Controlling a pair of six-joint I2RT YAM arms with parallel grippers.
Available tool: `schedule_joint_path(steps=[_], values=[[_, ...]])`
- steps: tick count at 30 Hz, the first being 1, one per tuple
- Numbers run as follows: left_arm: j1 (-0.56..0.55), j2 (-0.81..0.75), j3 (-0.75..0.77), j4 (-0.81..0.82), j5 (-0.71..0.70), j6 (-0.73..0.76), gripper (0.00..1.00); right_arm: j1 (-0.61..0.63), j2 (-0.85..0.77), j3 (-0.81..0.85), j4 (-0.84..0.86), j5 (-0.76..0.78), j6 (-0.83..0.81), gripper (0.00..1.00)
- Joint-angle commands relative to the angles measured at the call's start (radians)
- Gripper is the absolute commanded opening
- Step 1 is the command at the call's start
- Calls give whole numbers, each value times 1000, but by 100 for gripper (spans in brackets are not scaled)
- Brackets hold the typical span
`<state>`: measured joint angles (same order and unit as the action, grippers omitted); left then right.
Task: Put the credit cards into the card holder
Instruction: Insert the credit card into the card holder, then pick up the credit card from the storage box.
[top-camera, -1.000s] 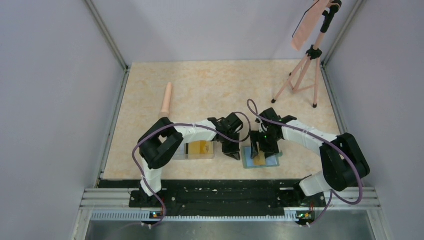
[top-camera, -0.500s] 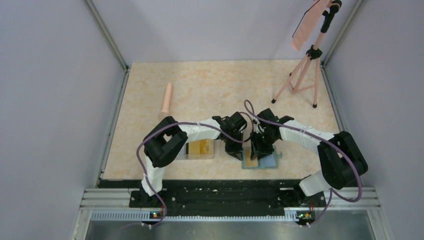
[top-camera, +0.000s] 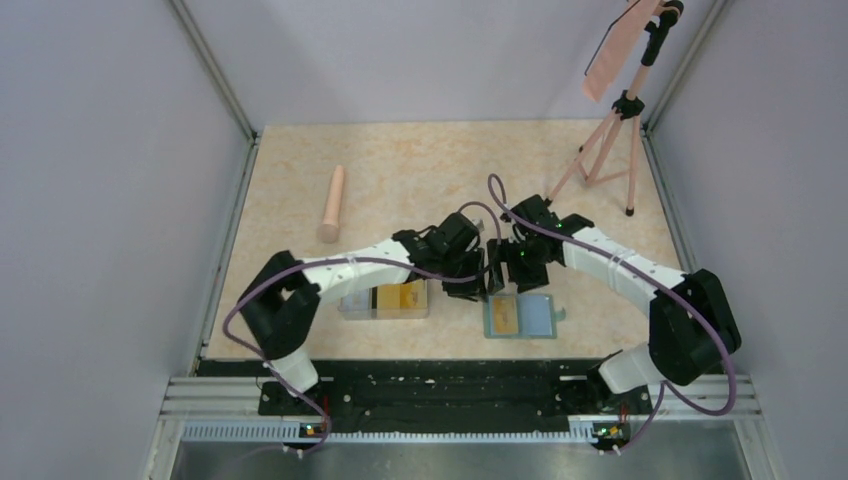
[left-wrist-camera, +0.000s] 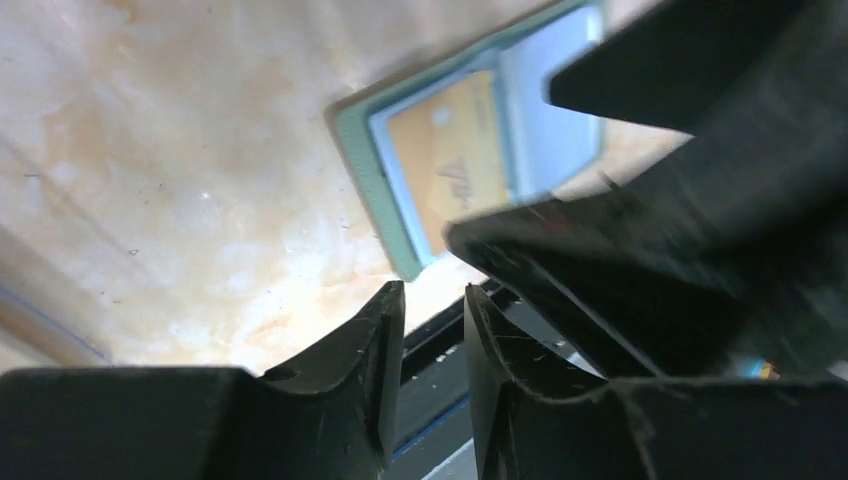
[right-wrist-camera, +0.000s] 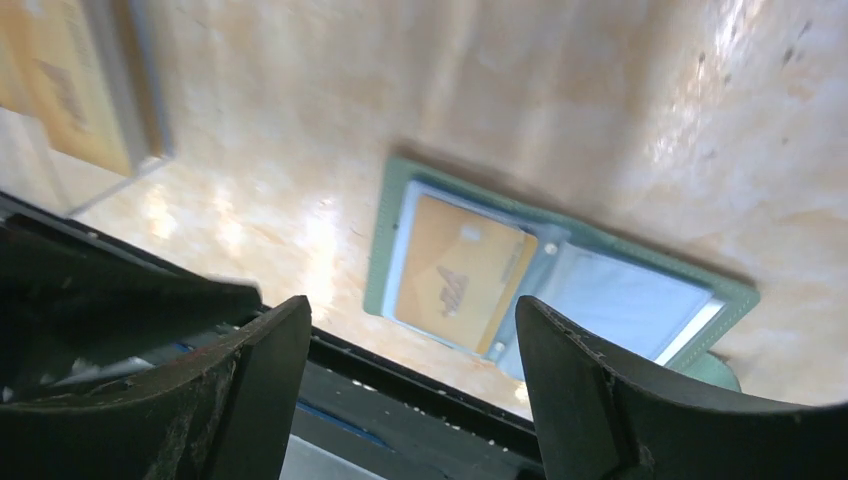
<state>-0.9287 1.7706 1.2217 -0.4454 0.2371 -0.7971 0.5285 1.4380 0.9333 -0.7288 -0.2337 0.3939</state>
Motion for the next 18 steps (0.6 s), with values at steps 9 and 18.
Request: schedule_joint_path(steps=[9,18], values=[[363,-600,-444,261,120,-75,41,95,99,309,-43,-42,-3,75],[689,-873,-471,-270,-151,93,54,193,232,449,-40,-66,18,74]])
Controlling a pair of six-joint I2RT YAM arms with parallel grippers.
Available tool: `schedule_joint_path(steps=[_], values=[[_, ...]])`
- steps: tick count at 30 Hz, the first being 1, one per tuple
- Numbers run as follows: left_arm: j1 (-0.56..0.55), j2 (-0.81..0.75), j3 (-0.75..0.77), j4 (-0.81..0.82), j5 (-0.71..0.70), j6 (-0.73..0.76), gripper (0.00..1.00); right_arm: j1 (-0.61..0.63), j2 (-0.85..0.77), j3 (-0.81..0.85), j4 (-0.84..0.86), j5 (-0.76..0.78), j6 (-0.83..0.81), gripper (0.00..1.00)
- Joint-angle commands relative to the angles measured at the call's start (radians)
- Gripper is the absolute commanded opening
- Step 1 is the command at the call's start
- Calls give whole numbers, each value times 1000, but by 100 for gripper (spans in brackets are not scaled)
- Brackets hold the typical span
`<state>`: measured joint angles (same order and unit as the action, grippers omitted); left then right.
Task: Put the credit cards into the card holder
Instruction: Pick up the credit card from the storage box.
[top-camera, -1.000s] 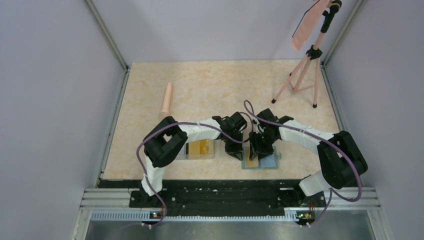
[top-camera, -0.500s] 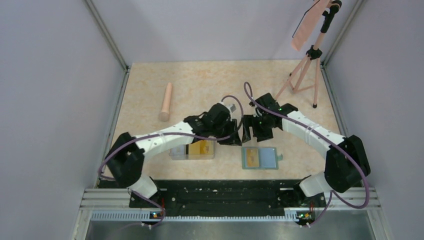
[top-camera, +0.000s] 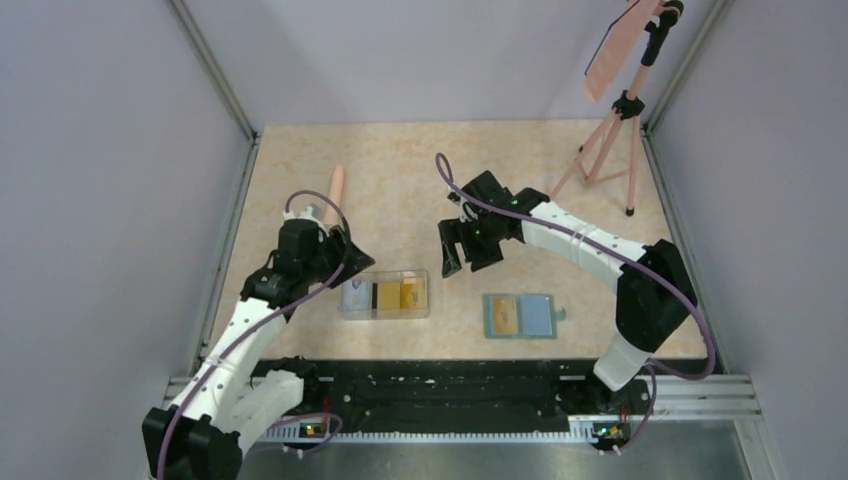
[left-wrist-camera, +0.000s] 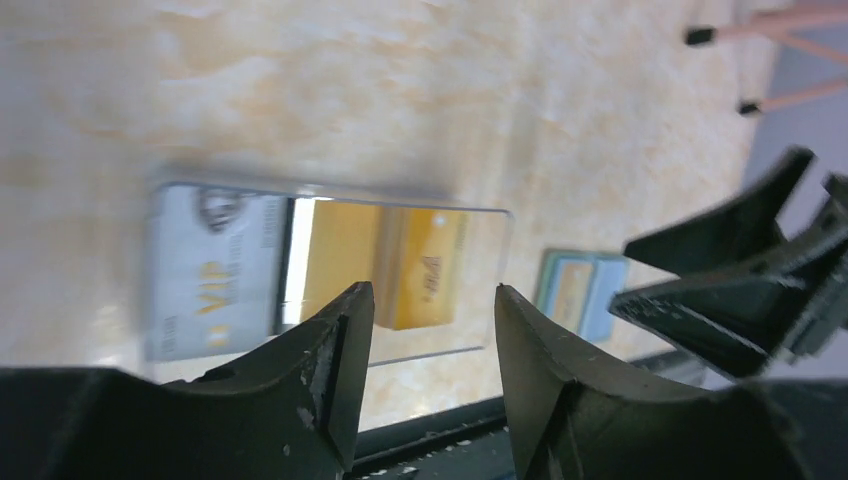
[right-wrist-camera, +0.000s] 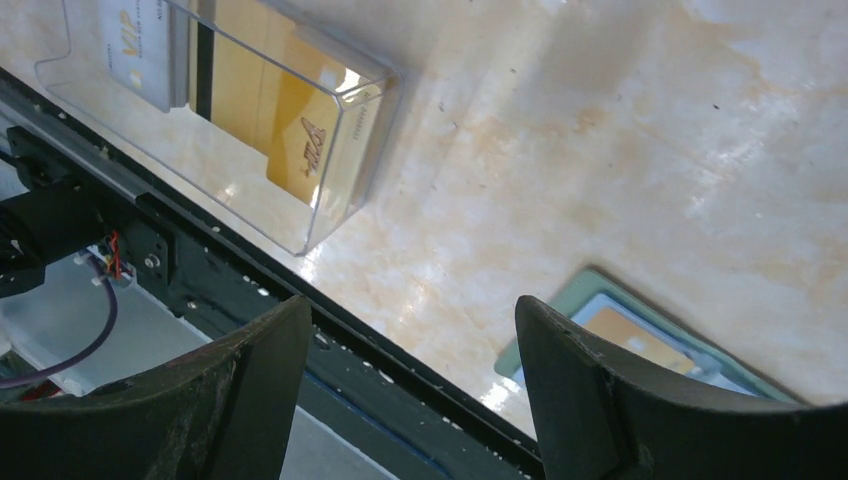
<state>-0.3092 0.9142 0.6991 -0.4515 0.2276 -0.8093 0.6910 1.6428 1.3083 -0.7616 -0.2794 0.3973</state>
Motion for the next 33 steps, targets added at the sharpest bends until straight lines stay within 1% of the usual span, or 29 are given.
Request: schedule_joint_path(steps=[1,4,9,14,18,22,23,25,27,29,33], values=[[80,5,72,-319,-173,127,53,33,37,83,-7,-22,14,74],[85,90,122,-403,-233,190,52,36,48,97,-7,-28,15,74],[85,202,153,-409,-261,252,46,36,49,113,-20,-24,10,74],[85,295,187,-445,-300,292,46,36,35,115,-28,-26,10,74],[85,373,187,-439,-276,315,46,36,27,107,-28,-28,9,73],[85,420,148,-387,-217,319,42,37,22,103,-28,-32,9,73],[85,428,141,-371,-180,319,40,36,18,102,-28,-33,8,73],[84,427,127,-335,-126,316,28,36,13,102,-28,-33,9,73],[82,418,116,-306,-74,307,19,37,8,103,-28,-31,8,73],[73,411,107,-281,-33,292,13,36,2,107,-28,-32,9,73],[17,431,107,-247,-18,234,8,36,-4,112,-28,-44,10,73]])
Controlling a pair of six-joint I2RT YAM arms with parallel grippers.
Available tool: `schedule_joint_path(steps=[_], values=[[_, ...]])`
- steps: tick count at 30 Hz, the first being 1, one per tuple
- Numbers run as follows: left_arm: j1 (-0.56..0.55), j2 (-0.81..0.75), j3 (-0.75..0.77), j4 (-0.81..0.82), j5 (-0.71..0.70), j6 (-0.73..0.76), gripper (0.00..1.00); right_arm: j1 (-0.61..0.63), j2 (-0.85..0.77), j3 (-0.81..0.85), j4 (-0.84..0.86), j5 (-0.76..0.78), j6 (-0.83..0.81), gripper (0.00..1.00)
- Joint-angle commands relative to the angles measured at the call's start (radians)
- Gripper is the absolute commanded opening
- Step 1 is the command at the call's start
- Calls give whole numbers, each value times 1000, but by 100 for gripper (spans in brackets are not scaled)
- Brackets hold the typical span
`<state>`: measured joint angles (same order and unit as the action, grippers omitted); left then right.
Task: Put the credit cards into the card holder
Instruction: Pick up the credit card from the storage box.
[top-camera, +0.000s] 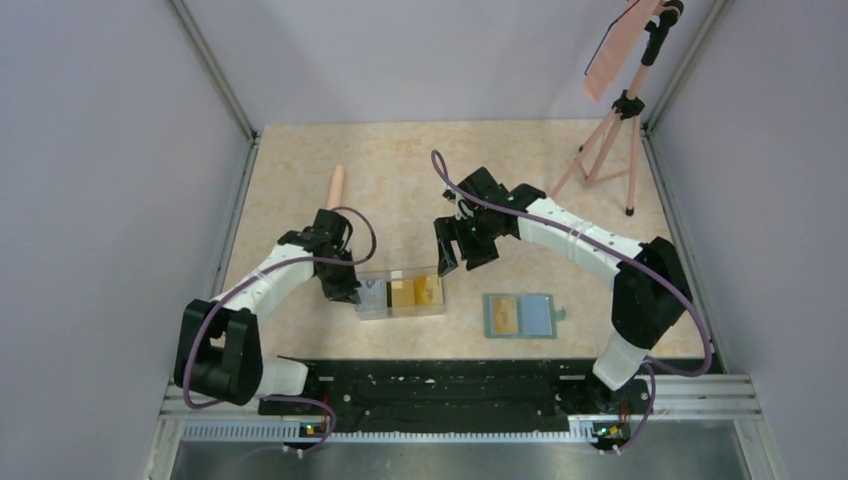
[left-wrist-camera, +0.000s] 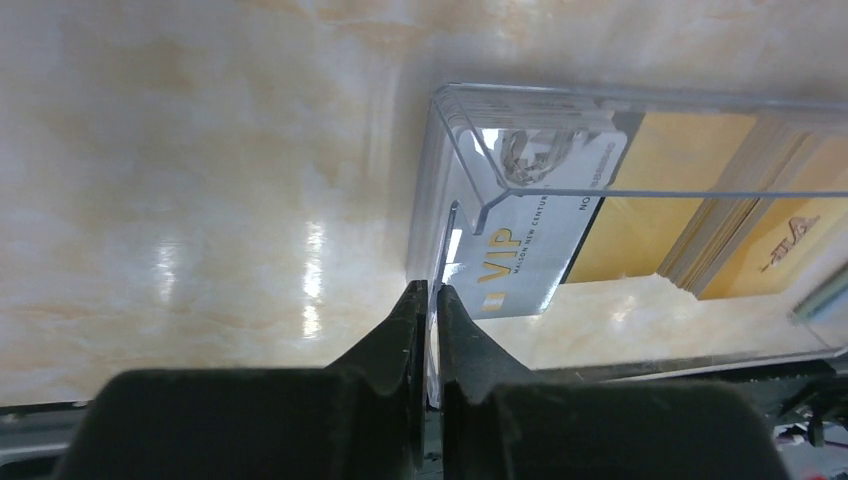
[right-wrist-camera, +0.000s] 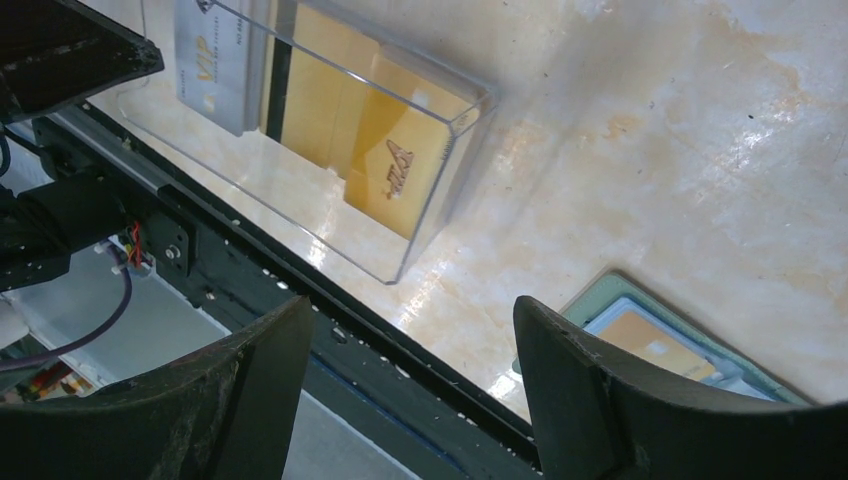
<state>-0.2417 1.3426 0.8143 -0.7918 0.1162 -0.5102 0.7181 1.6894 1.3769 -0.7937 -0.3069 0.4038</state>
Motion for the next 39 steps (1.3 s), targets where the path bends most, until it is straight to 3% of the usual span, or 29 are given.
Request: schedule_joint_path(steps=[1,8,14,21,24,29,39], values=[[-69,12,-7,105,93,-89,7,10,-52,43,5,-19,4,73],[-199,44,-33,253,99,-304,0,10,-68,12,39,-57,23,69],[-313,111,27,255,70,-326,0,9,-67,-45,103,-114,56,58],[-332,67,30,229,38,-335,30,12,-19,-88,164,-156,72,47],[-331,45,19,230,42,-335,35,20,15,-93,179,-167,72,45],[-332,42,-13,238,40,-339,32,50,74,-97,212,-159,73,41],[-331,60,-23,243,41,-326,15,103,178,-87,242,-84,43,33]])
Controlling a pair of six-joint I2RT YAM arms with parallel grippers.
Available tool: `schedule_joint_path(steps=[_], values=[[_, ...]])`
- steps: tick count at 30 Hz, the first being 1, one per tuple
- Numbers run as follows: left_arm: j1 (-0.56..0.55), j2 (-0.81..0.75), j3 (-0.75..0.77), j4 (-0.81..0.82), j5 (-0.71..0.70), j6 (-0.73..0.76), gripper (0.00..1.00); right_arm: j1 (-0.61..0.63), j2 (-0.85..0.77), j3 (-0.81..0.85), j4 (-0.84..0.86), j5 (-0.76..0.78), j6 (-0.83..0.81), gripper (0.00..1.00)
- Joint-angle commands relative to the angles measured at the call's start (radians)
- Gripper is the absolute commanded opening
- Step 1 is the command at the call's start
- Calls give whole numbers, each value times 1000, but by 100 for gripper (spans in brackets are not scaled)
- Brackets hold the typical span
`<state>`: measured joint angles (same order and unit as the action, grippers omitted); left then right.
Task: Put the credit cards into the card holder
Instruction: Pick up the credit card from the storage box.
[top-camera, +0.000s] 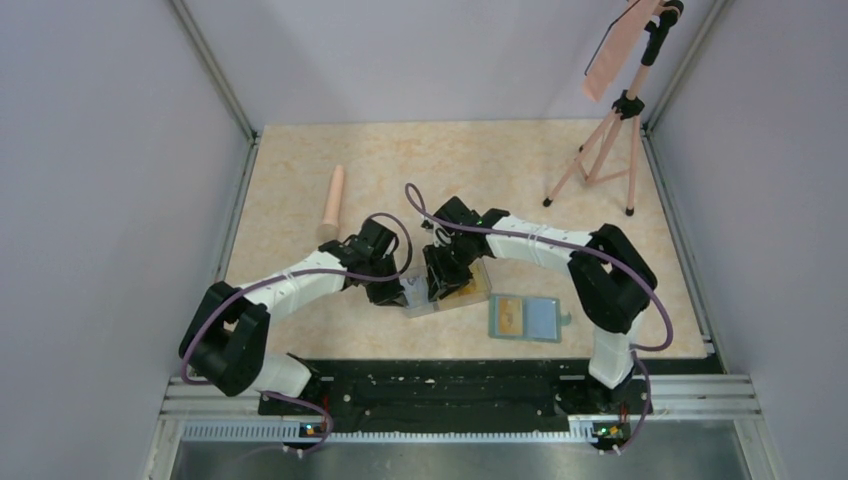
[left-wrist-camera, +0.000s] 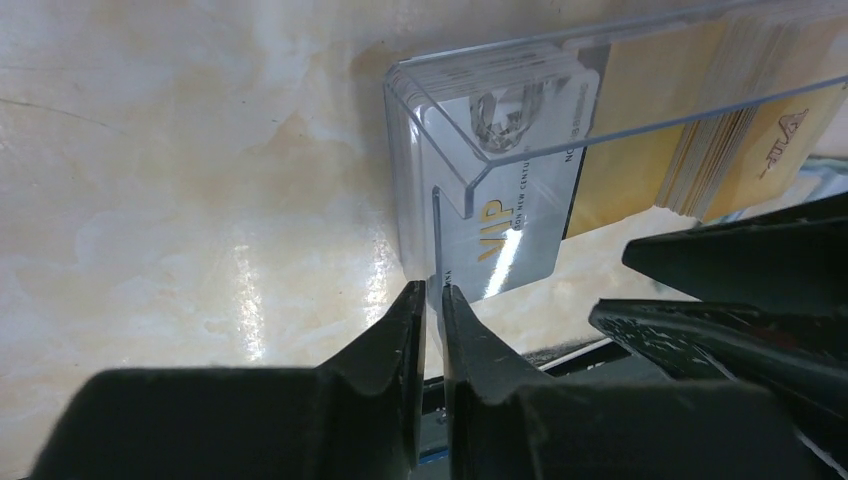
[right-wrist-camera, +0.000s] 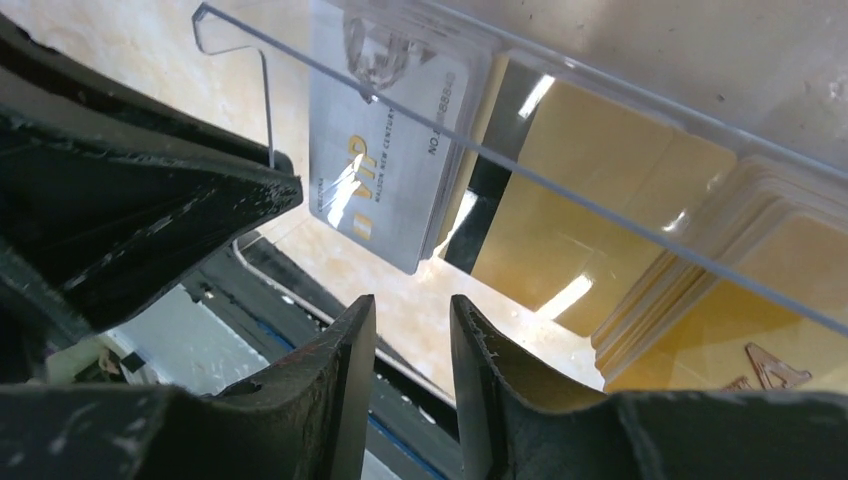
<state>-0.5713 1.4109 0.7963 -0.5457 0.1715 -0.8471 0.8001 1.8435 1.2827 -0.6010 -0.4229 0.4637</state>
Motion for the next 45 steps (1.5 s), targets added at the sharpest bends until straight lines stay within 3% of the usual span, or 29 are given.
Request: schedule_joint_path(steps=[1,9,17,28,32,34,41,45], values=[[-2,-7,-4,-1,-14,12,12,25,32,8,51,34,-18,33],[-6,4,-5,14,5,12,0,54,96,10,69,56,-17,31],[-16,11,1,15,13,11,0,58,110,23,98,29,3,30],[-26,22,4,15,13,9,0,59,64,4,124,61,-4,55],[-26,26,3,14,12,10,0,58,80,1,130,73,-3,56],[-28,26,3,11,13,10,0,59,103,3,127,80,0,53],[-29,22,3,4,7,14,0,59,129,11,92,114,-9,27],[-29,26,4,3,6,13,0,60,102,9,75,130,-17,0]])
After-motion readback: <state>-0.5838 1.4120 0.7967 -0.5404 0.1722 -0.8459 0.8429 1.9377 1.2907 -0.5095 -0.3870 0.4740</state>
